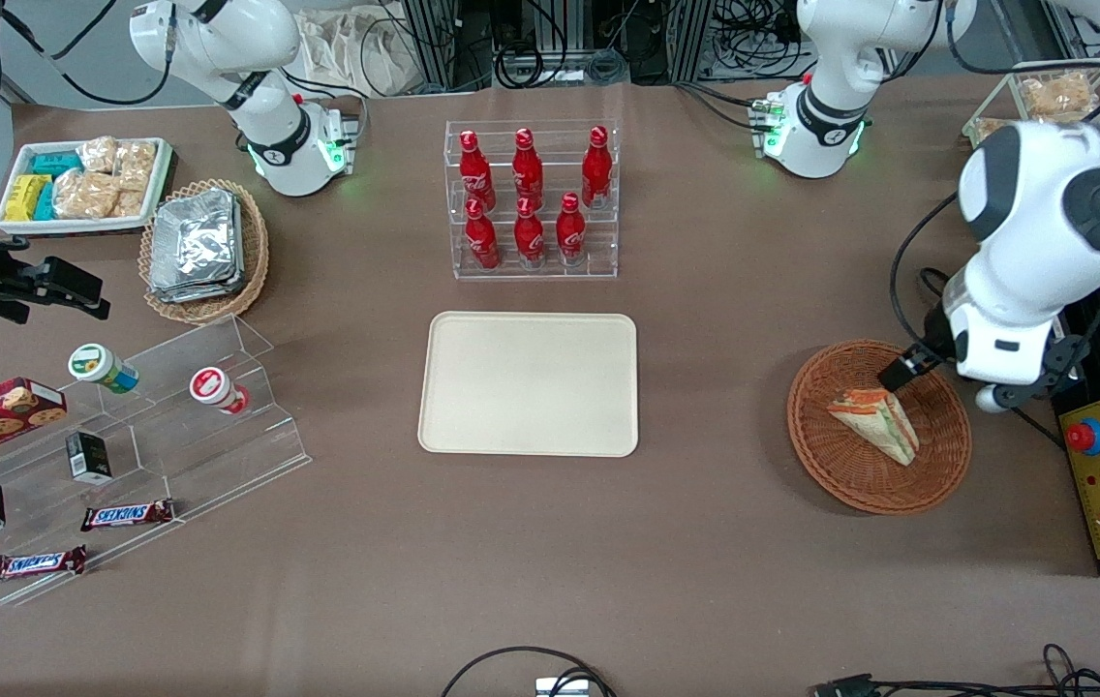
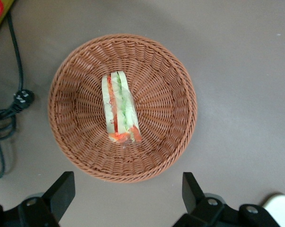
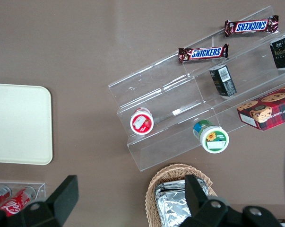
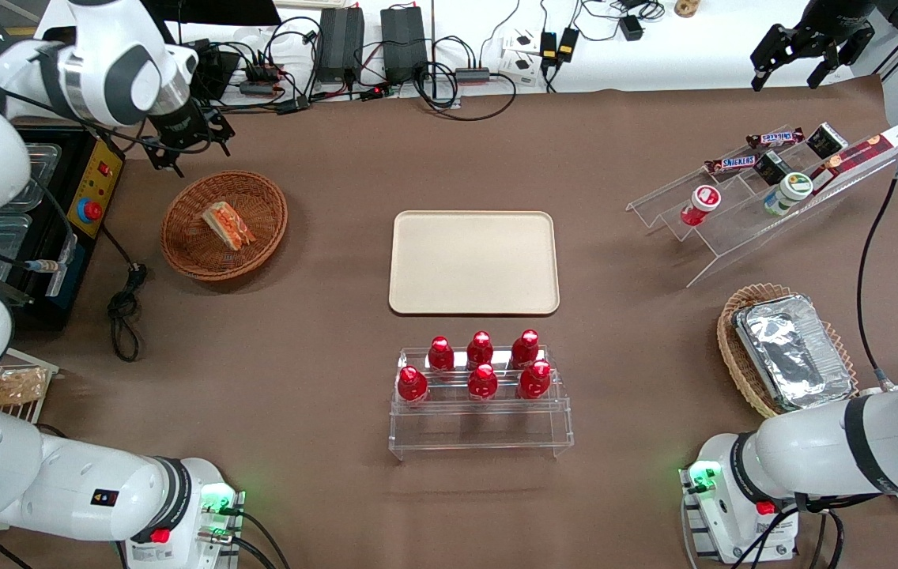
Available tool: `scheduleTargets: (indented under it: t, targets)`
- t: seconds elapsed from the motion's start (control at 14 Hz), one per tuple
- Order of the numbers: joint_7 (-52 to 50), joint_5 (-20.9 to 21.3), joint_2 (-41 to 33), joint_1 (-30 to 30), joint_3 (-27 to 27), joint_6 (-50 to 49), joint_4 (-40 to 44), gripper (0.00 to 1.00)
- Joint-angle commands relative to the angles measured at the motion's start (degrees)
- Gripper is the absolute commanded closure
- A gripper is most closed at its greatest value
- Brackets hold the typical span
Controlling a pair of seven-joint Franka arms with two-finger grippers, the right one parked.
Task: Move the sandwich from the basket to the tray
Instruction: 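Lower the left gripper around the sandwich and close it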
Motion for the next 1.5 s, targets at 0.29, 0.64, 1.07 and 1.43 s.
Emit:
scheduleTargets:
  t: [0.29,0.64,1.07,1.43]
  targets:
    - [-6.4,2.3,7.4,0.9,0.0,12.8,-5.5,0.00]
    - [-6.6,2.3,9.9,0.9,2.1,16.3,-7.0,0.00]
    - [-7.8,1.5,13.5,0.9,2.3,19.7,-7.2,0.10]
    - [-6.8,1.7,14.4,0.8,2.3,20.1,-7.2,0.58]
